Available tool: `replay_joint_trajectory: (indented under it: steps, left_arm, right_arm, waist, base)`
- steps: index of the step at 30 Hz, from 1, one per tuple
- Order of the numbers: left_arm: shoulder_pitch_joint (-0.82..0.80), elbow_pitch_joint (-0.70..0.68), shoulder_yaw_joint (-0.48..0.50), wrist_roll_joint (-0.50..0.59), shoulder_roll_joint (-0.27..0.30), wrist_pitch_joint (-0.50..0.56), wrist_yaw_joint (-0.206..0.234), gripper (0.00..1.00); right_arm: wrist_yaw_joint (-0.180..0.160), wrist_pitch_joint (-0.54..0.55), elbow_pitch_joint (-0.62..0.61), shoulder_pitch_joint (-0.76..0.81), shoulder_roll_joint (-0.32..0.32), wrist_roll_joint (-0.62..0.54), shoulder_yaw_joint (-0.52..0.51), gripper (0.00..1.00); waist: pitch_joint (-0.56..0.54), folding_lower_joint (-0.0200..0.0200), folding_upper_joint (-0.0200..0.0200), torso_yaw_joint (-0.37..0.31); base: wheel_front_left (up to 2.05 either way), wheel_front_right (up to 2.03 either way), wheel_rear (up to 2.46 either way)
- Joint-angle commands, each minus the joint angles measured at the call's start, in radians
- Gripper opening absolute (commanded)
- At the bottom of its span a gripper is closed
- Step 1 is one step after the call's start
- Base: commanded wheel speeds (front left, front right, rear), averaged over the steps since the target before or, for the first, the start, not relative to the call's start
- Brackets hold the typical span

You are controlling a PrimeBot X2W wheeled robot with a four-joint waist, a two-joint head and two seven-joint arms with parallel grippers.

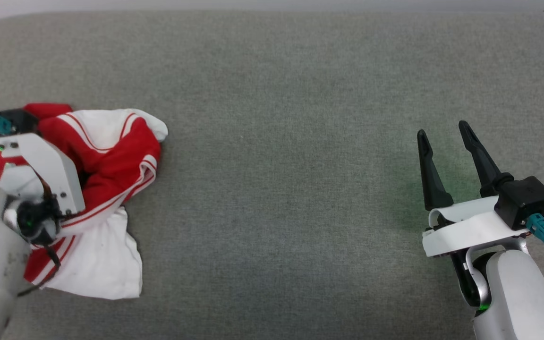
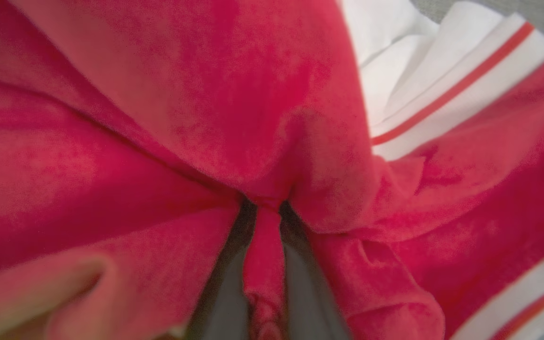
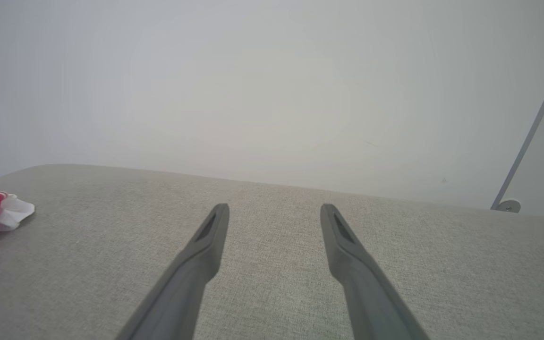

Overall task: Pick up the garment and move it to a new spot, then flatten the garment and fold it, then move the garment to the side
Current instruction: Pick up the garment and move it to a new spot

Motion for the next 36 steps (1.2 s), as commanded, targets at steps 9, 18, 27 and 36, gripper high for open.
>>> replay_joint_trajectory:
  steps: [9,18,27,36]
  left_arm:
    - [0.003,-0.063,-0.078,0.010,0.022,-0.243,-0.003,0.00]
    - [-0.017,-0.283,-0.157,-0.024,0.026,-0.405,-0.003,0.00]
    - [-0.067,-0.622,-0.251,-0.114,0.013,-0.356,-0.003,0.00]
    - [-0.222,-0.661,-0.431,-0.108,-0.131,-0.276,-0.003,0.00]
  right_arm:
    - [-0.001,-0.001,0.014,0.038,0.005,0.008,-0.003,1.00]
    - [-0.001,-0.001,0.000,0.090,0.007,0.024,-0.068,1.00]
    - [-0.001,-0.001,-0.053,0.115,0.014,0.051,-0.152,1.00]
    - [-0.001,0.000,-0.095,0.088,0.018,0.120,-0.201,1.00]
  waist:
    - [-0.118,0.0000,0.0000,0.050]
    - [-0.182,0.0000,0.0000,0.037]
    - [-0.162,0.0000,0.0000,-0.062]
    - [-0.073,0.0000,0.0000,-0.233]
  base:
    - [0.00,0.00,0.00]
    - [0.00,0.00,0.00]
    - [0.00,0.00,0.00]
    - [0.00,0.00,0.00]
